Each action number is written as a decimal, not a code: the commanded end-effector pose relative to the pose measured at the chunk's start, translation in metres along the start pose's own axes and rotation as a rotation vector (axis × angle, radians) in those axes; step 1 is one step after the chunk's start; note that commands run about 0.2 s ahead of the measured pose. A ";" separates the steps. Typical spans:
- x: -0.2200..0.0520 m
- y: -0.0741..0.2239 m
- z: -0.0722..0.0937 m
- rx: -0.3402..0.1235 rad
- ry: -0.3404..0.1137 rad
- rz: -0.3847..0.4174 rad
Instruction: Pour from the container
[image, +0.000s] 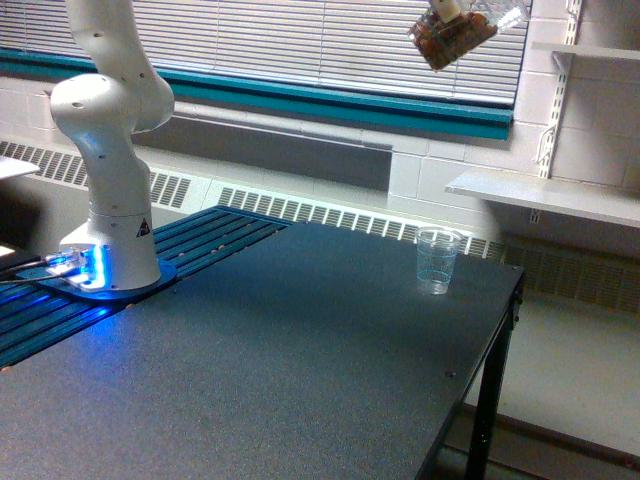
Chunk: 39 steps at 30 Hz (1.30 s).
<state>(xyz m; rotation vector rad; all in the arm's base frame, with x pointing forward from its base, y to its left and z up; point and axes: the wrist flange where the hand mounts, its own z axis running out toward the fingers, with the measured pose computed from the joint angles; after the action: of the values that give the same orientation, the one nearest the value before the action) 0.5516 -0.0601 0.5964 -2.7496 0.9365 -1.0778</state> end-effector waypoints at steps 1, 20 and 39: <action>0.001 -0.002 -0.002 -0.007 0.010 -0.011; -0.024 -0.021 0.000 0.013 0.011 -0.079; -0.080 -0.072 0.012 0.110 -0.034 -0.306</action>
<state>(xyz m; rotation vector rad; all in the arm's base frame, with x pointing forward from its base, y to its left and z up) 0.5506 0.0142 0.5619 -2.8282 0.6316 -1.0655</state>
